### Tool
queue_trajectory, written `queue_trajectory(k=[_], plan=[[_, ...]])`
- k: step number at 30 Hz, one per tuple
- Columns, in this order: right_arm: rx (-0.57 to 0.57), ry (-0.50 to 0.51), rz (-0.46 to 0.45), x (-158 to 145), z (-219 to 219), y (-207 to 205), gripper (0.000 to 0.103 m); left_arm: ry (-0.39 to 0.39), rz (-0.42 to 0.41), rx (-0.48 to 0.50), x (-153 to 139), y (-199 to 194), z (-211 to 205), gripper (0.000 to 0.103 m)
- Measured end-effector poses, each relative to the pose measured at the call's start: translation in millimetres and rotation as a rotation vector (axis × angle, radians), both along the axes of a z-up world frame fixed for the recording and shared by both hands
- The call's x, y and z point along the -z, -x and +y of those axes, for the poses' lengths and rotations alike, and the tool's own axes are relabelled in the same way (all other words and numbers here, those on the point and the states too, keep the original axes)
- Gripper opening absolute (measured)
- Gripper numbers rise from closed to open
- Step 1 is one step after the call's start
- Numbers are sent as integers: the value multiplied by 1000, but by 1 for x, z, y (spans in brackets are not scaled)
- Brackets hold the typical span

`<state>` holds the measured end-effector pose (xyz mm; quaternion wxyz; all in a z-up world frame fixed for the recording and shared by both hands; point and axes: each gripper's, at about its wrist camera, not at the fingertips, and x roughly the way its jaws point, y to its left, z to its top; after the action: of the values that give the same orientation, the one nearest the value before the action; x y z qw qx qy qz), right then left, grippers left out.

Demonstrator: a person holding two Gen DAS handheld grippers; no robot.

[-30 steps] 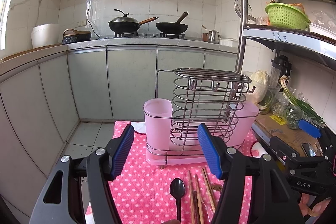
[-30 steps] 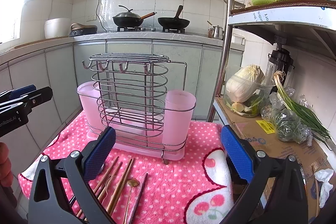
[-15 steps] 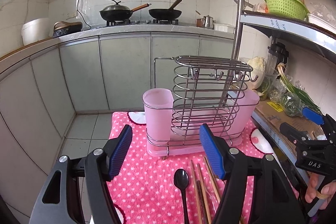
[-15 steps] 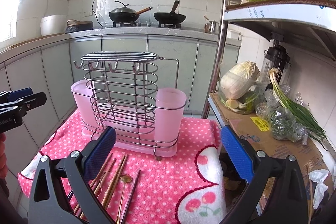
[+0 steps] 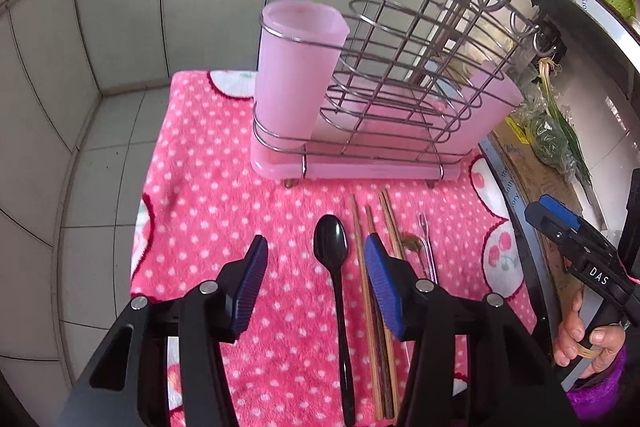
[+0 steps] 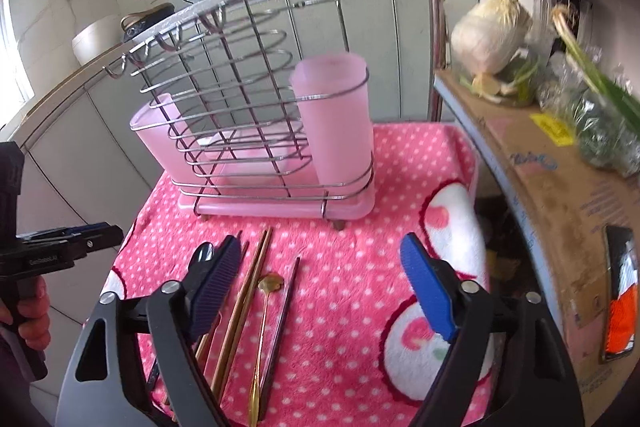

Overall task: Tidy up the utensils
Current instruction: 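Lower the left tool onto the black spoon and close on its handle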

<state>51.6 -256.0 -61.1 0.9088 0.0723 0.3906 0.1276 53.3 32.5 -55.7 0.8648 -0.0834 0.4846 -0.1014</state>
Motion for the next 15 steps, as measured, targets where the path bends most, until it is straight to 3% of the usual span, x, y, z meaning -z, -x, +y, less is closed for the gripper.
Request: queue_trajectory(k=[11,13,15], plan=[[-17,-160,200,38,-10,-29,79,4,158,26,26,-22,-11,49],[-11,-206,231,43,-15,-31,71,21,187,35,32,-27,-12,44],[-12,-245,257,50,-18,-34,57,25,221,48,40,-33,-14,38]])
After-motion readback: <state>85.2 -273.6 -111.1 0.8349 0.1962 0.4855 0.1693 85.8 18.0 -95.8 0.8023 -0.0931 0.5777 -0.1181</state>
